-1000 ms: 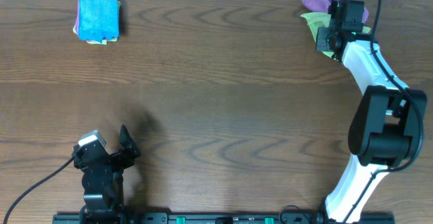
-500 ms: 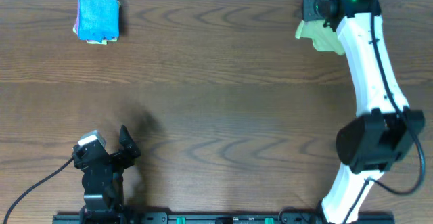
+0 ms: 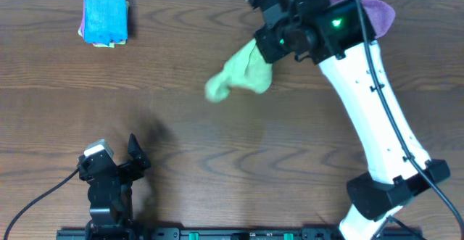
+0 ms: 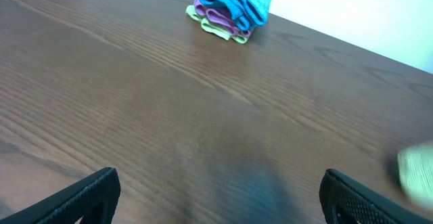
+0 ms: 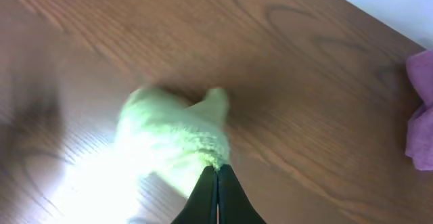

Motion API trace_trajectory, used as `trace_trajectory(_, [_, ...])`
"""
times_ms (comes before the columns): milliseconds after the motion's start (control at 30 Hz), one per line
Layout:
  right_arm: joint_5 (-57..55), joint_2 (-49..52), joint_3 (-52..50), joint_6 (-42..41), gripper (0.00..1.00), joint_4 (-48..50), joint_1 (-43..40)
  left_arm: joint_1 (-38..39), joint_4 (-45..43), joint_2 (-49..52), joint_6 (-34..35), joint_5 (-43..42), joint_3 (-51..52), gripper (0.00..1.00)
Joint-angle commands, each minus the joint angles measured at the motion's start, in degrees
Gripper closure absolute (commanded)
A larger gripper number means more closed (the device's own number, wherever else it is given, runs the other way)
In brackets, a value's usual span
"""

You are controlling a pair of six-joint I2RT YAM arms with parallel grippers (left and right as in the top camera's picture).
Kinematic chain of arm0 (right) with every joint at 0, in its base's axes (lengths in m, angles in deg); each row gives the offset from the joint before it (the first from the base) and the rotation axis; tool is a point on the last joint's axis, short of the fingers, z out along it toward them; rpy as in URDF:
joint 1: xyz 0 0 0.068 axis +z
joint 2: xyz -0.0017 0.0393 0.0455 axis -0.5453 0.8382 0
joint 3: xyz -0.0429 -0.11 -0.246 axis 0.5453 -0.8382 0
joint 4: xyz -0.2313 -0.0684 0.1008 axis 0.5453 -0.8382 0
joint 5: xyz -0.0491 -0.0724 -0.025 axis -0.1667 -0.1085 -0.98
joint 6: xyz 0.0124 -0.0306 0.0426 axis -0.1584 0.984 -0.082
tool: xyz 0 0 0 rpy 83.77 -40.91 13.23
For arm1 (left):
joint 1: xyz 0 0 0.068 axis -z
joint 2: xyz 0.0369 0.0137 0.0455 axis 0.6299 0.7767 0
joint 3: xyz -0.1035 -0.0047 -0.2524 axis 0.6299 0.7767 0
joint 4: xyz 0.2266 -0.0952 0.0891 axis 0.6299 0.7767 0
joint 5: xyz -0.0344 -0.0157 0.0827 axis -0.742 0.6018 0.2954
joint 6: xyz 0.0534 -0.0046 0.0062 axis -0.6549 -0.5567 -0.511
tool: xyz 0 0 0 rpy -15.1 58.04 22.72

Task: Fold the cloth
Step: 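Lift the green cloth with the right gripper and carry it to table center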

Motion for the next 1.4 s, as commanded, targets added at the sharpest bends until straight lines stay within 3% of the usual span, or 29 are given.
trace_trajectory(0, [-8.4,-0.8,0.5,-2.2,0.99,0.0,0.5,0.1,0.4,-0.3,0.0,0.4,1.2,0.05])
trace_trajectory(100, [-19.5,-0.8,0.5,-5.3,0.99,0.6,-0.4,0.1,0.3,-0.3,0.0,0.4,1.2,0.05])
trace_trajectory(233, [-43.8,-0.8,0.5,-13.6,0.99,2.4,-4.2,0.1,0.4,-0.3,0.0,0.4,1.2,0.05])
trace_trajectory(333, [-44.5,-0.8,0.5,-13.6,0.99,2.8,-4.9,0.1,0.3,-0.3,0.0,0.4,1.2,0.05])
trace_trajectory(400, [-36.7,-0.8,0.5,-12.3,0.99,0.7,-3.0,0.1,0.4,-0.3,0.0,0.4,1.2,0.05])
trace_trajectory(567, [10.9,-0.8,0.5,-2.2,0.99,-3.8,5.3,0.1,0.4,-0.3,0.0,0.4,1.2,0.05])
trace_trajectory(600, [21.3,-0.8,0.5,3.0,0.85,-4.7,7.3,0.1,0.3,-0.3,0.0,0.4,1.2,0.04])
trace_trajectory(667, [26.9,-0.8,0.5,7.6,0.01,-5.5,10.4,0.1,0.4,-0.3,0.0,0.4,1.2,0.05])
trace_trajectory(967, [2.3,-0.8,-0.7,4.8,0.01,-8.2,13.0,0.1,0.4,-0.3,0.0,0.4,1.2,0.04])
trace_trajectory(1067, [-7.8,-0.8,-5.4,-0.8,0.01,-9.1,11.6,0.1,0.4,-0.3,0.0,0.4,1.2,0.04])
trace_trajectory(1167, [-6.8,-0.8,-13.9,-6.0,0.05,-6.3,9.0,0.1,0.4,-0.3,0.0,0.4,1.2,0.05])
trace_trajectory(1367, [-6.4,-0.8,-33.2,-8.2,0.07,6.3,6.2,0.1,0.4,-0.3,0.0,0.4,1.2,0.05])
